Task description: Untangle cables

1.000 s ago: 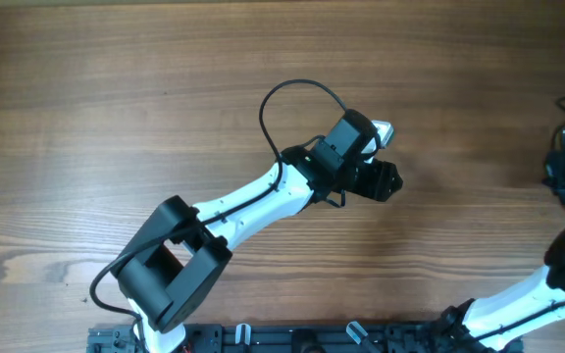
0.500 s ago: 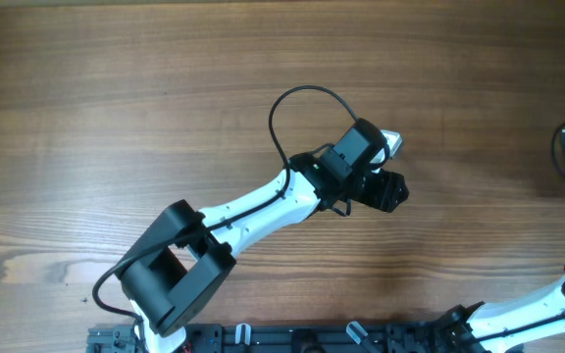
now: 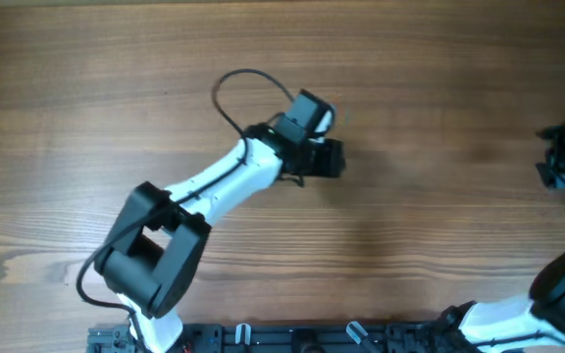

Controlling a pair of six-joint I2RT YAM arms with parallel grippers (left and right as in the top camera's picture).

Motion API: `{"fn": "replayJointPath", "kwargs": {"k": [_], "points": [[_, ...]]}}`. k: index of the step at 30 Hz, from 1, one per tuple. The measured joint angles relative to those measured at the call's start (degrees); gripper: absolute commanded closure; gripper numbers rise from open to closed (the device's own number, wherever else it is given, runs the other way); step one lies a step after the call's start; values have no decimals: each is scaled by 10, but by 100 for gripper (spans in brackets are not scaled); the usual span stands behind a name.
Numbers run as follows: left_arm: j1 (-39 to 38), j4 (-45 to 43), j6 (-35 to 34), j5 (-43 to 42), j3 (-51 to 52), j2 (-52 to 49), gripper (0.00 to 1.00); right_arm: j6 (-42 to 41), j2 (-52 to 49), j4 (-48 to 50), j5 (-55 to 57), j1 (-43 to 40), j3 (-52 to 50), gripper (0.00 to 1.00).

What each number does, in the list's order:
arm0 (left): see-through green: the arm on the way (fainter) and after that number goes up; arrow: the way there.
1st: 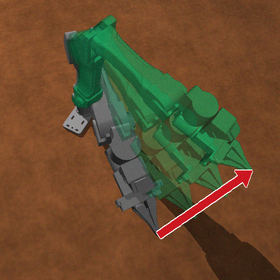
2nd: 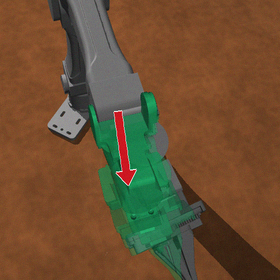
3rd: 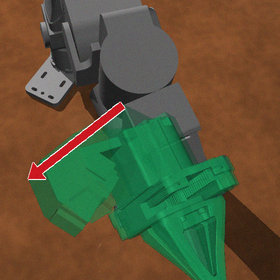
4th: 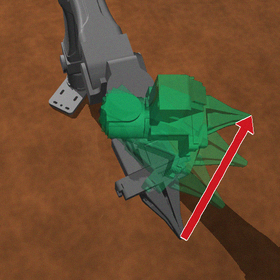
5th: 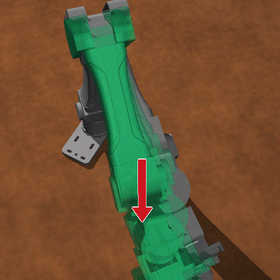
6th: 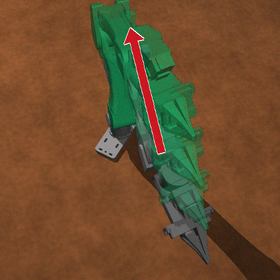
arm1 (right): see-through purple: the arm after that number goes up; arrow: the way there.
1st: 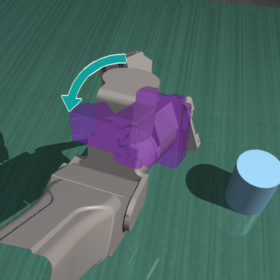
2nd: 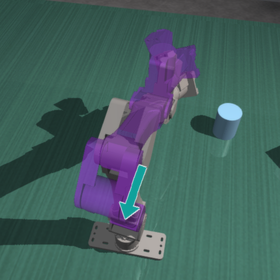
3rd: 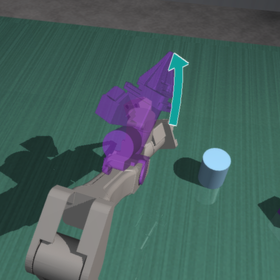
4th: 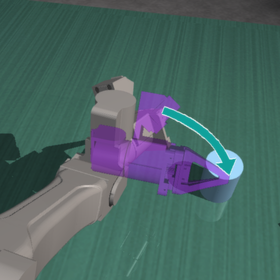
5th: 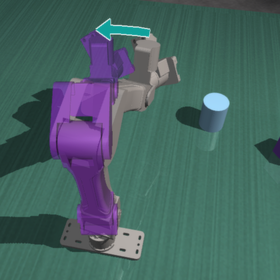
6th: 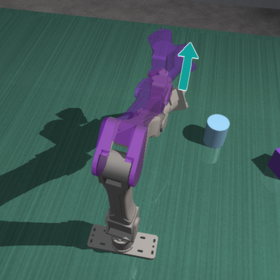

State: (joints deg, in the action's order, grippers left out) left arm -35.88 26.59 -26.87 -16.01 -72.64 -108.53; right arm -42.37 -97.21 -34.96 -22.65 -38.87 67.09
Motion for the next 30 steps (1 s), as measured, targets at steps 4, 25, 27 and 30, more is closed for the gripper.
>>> {"fn": "replayJointPath", "kwargs": {"k": [4, 25, 27, 30], "points": [[54, 65, 12, 52, 0, 33, 40, 50, 48, -25, 10, 83, 0, 43], [143, 398, 34, 235, -3, 488, 33, 372, 402, -267, 113, 509, 0, 11], [143, 405, 32, 237, -3, 532, 32, 379, 485, -281, 123, 509, 0, 8], [143, 414, 32, 237, -3, 579, 31, 394, 603, -289, 127, 509, 2, 0]]}}
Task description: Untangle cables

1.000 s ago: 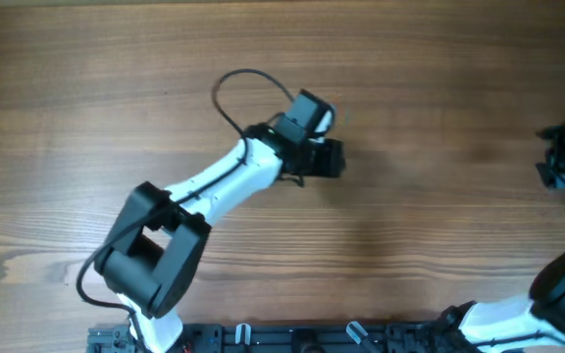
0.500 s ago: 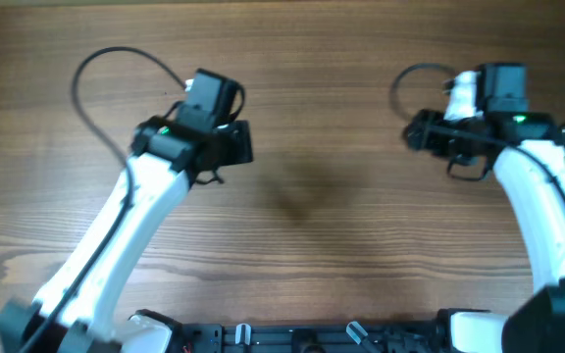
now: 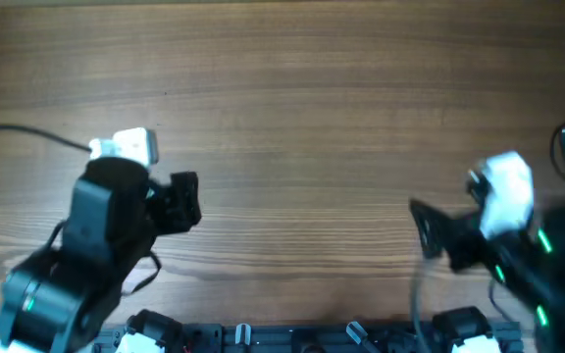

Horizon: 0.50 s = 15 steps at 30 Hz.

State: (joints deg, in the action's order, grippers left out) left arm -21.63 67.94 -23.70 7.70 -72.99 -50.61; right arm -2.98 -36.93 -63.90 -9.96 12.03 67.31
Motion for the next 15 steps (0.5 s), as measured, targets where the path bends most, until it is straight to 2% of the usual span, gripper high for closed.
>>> {"fn": "replayJointPath", "kwargs": {"k": [3, 7, 11, 15], "points": [[0, 13, 0, 0, 0, 32, 32, 4, 98, -20, 2, 0, 2, 0], [0, 37, -1, 0, 0, 38, 31, -1, 165, -81, -9, 0, 3, 0], [0, 43, -2, 0, 0, 38, 30, 14, 184, -139, -21, 0, 3, 0], [0, 47, -1, 0, 0, 38, 30, 63, 188, -127, -42, 0, 3, 0]]}}
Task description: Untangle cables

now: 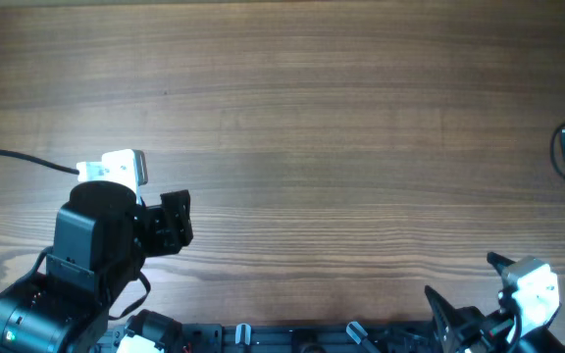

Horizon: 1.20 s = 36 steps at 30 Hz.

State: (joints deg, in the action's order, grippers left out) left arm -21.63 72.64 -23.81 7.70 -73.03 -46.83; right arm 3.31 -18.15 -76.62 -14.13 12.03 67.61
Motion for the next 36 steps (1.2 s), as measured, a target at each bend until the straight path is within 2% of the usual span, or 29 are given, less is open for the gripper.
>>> {"fn": "replayJointPath", "kwargs": {"k": [5, 9, 14, 23, 29, 33, 36], "points": [[0, 8, 4, 0, 0, 0, 30, 39, 64, 130, -15, 0, -3, 0], [0, 12, 4, 0, 0, 0, 30, 62, 119, 216, 16, 0, -6, 0], [0, 16, 4, 0, 0, 0, 30, 96, 158, 330, 37, 0, -60, 1], [0, 20, 4, 0, 0, 0, 29, 85, 170, 694, 42, 0, -319, 0], [0, 20, 5, 0, 0, 0, 29, 44, 169, 826, 15, 0, -509, 0], [0, 20, 6, 0, 0, 0, 29, 25, 169, 907, 6, 0, -575, 0], [0, 20, 6, 0, 0, 0, 29, 9, 169, 918, 5, 0, -618, 1]]}}
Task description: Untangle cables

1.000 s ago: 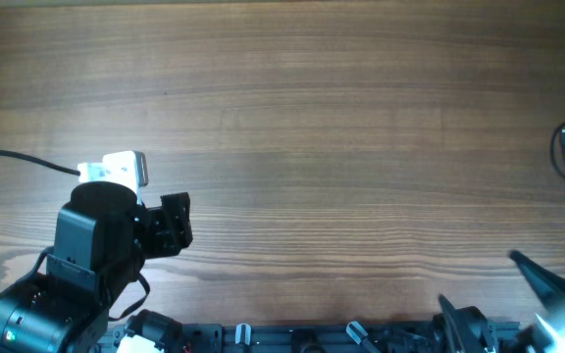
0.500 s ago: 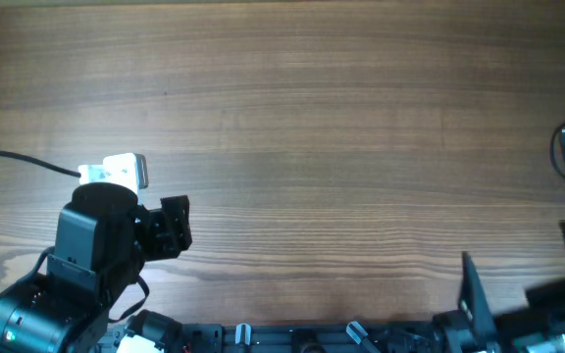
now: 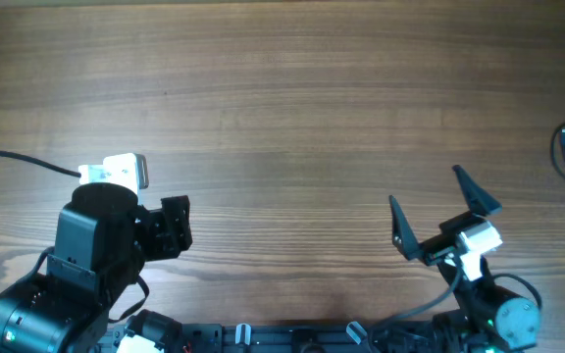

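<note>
A dark cable lies in loops at the table's far right edge, partly cut off by the frame. My right gripper (image 3: 439,218) is near the front right, well to the left of and nearer than the cable. Its fingers (image 3: 401,235) are spread wide open with nothing between them. My left gripper (image 3: 177,226) sits at the front left, far from the cable. Its black fingers show no gap and hold nothing visible.
A thin black lead (image 3: 18,160) runs from the left edge to the white camera block (image 3: 116,172) on the left wrist. The arms' bases and a black rail (image 3: 292,338) line the front edge. The wooden table (image 3: 292,108) fills the view.
The right gripper was low at the front edge by the base. Now it is further left and up the table, with its fingers spread wide. The left arm and the cable have not moved.
First the left arm reached out to the table's middle and the right gripper sat over the cable at the right edge. Then both arms were drawn back toward the front, the cable left lying at the right edge. The left arm stayed there; the right gripper now stands open.
</note>
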Controlling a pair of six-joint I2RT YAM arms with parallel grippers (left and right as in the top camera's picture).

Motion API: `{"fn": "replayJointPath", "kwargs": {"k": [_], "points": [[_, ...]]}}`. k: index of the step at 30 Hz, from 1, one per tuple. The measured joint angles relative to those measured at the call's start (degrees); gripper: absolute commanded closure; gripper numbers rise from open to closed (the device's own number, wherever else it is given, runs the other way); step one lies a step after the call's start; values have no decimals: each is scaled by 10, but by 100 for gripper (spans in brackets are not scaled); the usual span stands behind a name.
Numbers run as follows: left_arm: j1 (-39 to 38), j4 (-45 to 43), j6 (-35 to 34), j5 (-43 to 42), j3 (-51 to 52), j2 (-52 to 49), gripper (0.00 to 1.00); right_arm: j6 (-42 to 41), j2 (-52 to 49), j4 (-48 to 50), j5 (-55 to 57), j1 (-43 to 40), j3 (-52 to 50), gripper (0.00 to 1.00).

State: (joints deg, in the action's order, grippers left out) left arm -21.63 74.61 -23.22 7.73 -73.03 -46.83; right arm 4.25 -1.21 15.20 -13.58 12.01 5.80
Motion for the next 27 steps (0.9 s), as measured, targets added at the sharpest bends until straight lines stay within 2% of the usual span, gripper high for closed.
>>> {"fn": "replayJointPath", "kwargs": {"k": [4, 11, 20, 27], "points": [[0, 0, 0, 0, 0, 0, 29, -20, 0, -18, 15, 0, -20, 0], [0, 1, 0, 0, 0, 0, 29, -32, 1, -129, 36, 0, -22, 0], [0, 3, 0, 0, 0, 0, 29, -40, 1, -217, 36, 0, -23, 0], [0, 2, 0, 0, 0, 0, 29, -47, 1, -220, 37, 0, -23, 0]]}}
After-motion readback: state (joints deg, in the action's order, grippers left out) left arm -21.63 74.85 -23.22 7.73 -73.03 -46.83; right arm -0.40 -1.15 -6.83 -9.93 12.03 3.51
